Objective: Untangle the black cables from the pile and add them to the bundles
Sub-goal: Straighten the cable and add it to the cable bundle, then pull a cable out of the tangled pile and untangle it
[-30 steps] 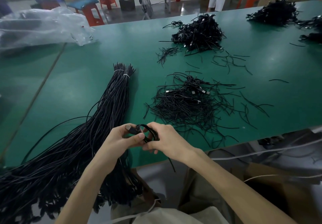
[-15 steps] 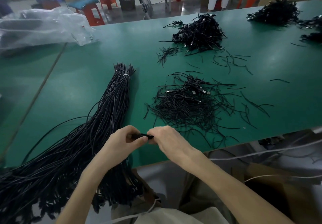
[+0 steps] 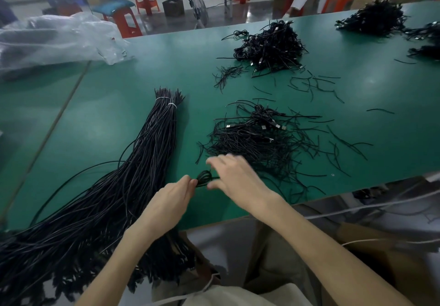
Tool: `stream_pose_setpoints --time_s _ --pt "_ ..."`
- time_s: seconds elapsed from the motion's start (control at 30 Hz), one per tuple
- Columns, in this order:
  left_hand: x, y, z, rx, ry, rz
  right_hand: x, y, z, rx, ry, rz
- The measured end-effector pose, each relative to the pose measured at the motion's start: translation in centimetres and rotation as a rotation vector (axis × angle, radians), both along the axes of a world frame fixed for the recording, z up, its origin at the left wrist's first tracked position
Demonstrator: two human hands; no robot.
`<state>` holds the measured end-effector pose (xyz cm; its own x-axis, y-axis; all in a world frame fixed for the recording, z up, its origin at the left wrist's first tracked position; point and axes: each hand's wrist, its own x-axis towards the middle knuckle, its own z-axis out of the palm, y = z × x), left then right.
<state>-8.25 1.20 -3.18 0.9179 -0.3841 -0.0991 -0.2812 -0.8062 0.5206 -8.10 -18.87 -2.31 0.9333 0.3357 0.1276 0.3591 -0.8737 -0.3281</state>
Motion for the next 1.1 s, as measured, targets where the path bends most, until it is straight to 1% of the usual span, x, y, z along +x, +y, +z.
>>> stream_pose_setpoints --time_s 0.03,0.07,0.13,0.2,0.27,0.33,0.47,0.67,0.87,1.1 --pt "0.2 0.3 -0.3 -0.078 -0.008 0.051 0.5 -0.6 0.1 -0.036 -0.064 -0.064" --pt "0.5 0.6 -0.7 -0.162 -0.011 0.107 1.1 -1.3 0.2 -0.024 -0.108 -0.143" --pt "1.2 1.0 -1.4 -0.274 -0.006 0.221 2.2 -3.0 0.0 0.057 -0.136 -0.312" --pt "1.8 0.9 -2.2 -0.326 -0.002 0.304 3.2 -4.5 -0.6 0.049 -0.091 -0.435" --pt "2.1 0.6 -2.9 -0.351 -0.003 0.342 3.8 -5.3 -1.5 -0.02 -0.019 -0.486" --pt "2.1 0.3 -3.4 -0.337 -0.01 0.35 4.2 -5.6 -2.4 -0.045 0.008 -0.507" --pt "1.6 0.1 -4.0 -0.268 -0.021 0.337 4.9 -5.7 -2.9 0.027 -0.03 -0.53" --pt "1.8 0.3 -4.3 -0.3 -0.025 0.339 4.8 -6.1 -2.5 0.039 -0.08 -0.554" --pt "2.5 0.4 -4.7 -0.341 0.025 0.365 4.5 -6.5 -1.8 0.04 -0.139 -0.545" --pt "2.9 0.4 -5.0 -0.348 0.039 0.385 3.8 -7.3 -1.0 0.092 -0.088 -0.565"
